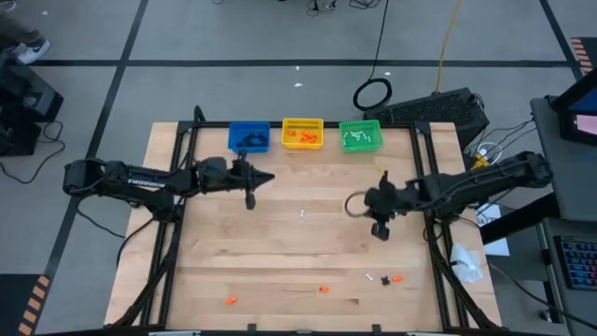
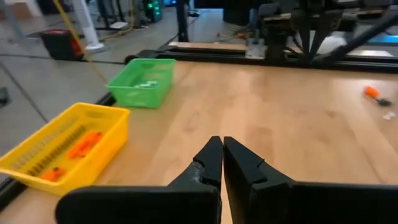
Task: Sort Halloween decoration
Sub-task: Put the white bone toy into the green bin
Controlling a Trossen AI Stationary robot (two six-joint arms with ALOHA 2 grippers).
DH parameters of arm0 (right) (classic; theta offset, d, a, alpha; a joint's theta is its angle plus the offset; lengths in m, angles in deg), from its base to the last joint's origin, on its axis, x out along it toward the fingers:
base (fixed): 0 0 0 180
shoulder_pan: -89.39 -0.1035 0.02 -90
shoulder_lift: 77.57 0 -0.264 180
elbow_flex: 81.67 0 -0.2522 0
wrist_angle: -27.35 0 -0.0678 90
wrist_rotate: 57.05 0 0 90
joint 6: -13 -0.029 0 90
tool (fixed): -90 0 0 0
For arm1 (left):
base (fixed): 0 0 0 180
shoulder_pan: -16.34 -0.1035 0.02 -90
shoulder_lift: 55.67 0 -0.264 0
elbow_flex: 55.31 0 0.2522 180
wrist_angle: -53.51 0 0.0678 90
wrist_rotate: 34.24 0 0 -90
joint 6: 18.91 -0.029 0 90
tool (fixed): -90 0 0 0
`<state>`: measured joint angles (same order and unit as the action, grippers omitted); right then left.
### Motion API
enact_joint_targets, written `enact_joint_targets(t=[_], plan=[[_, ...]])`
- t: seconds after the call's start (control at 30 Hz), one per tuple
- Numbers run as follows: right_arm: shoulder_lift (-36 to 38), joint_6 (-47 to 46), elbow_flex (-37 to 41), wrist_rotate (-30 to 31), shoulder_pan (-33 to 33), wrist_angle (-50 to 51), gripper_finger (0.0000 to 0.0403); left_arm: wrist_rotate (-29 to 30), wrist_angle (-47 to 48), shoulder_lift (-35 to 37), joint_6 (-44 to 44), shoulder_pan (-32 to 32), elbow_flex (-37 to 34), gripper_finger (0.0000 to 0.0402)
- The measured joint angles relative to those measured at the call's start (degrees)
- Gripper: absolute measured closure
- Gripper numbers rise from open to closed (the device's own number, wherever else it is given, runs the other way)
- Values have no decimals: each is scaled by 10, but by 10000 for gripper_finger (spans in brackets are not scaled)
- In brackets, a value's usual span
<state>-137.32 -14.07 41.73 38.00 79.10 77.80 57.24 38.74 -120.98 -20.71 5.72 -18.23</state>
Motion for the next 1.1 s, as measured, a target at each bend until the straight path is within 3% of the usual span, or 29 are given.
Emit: enact_joint_targets(t=[0.23, 0.47, 0.7, 0.93, 1.1], plan=[[-60, -139, -18, -72, -114, 35, 380, 5, -16, 0, 0, 34, -25, 394], [-133, -272, -18, -112, -206, 30, 292, 9, -24, 0, 0, 43, -37, 394], [-199, -344, -18, -116, -244, -36, 214, 9, -28, 0, 1, 43, -37, 394], [-275, -439, -23, -141, -261, -142, 212, 9, -28, 0, 1, 43, -37, 394], [-331, -447, -66, -133, -262, -94, 221, 9, -27, 0, 1, 43, -37, 394]])
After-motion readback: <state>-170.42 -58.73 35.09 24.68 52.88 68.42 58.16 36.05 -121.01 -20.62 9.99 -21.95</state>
